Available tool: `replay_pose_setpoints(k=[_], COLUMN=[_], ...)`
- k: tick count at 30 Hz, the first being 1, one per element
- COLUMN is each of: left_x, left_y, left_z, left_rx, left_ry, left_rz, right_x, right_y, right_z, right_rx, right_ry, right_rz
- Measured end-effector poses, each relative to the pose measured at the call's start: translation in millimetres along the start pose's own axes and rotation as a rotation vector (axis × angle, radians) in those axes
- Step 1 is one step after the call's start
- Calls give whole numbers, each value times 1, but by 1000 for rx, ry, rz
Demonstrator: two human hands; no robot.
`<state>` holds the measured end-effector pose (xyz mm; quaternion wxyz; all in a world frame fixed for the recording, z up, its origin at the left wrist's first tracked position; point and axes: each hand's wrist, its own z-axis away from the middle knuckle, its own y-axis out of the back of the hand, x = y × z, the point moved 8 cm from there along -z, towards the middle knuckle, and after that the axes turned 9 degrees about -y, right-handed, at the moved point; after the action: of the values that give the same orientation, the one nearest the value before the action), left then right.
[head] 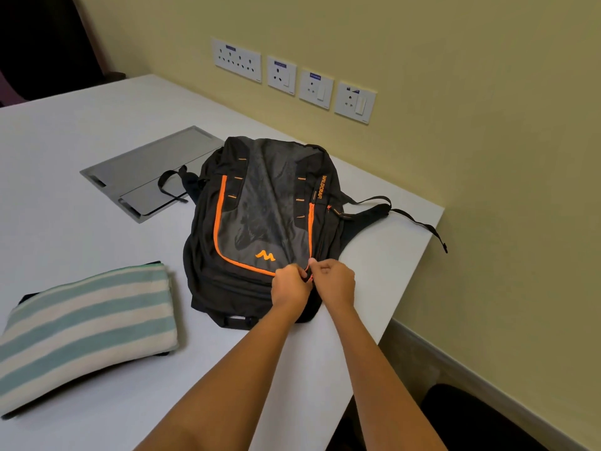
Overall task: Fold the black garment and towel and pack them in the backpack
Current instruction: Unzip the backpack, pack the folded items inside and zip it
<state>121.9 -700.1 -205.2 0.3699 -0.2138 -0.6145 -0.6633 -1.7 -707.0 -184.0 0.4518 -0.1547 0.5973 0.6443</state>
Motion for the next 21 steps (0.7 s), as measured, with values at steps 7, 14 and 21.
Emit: replay_pose_setpoints(k=[7,14,21], left_x=[3,-28,-73], left_y=[4,35,101], left_z=[9,19,35], left_rx=[-19,62,304], left_ry=[-12,84,166], left_rz=[77,23,63], right_x=[-5,5,-1], right_y=[-20,-14,-5], right_z=[-16,-20,-16], right_rx=[-13,54,190], right_ry=[-135,-149,-81], right_rz=[243,135,198])
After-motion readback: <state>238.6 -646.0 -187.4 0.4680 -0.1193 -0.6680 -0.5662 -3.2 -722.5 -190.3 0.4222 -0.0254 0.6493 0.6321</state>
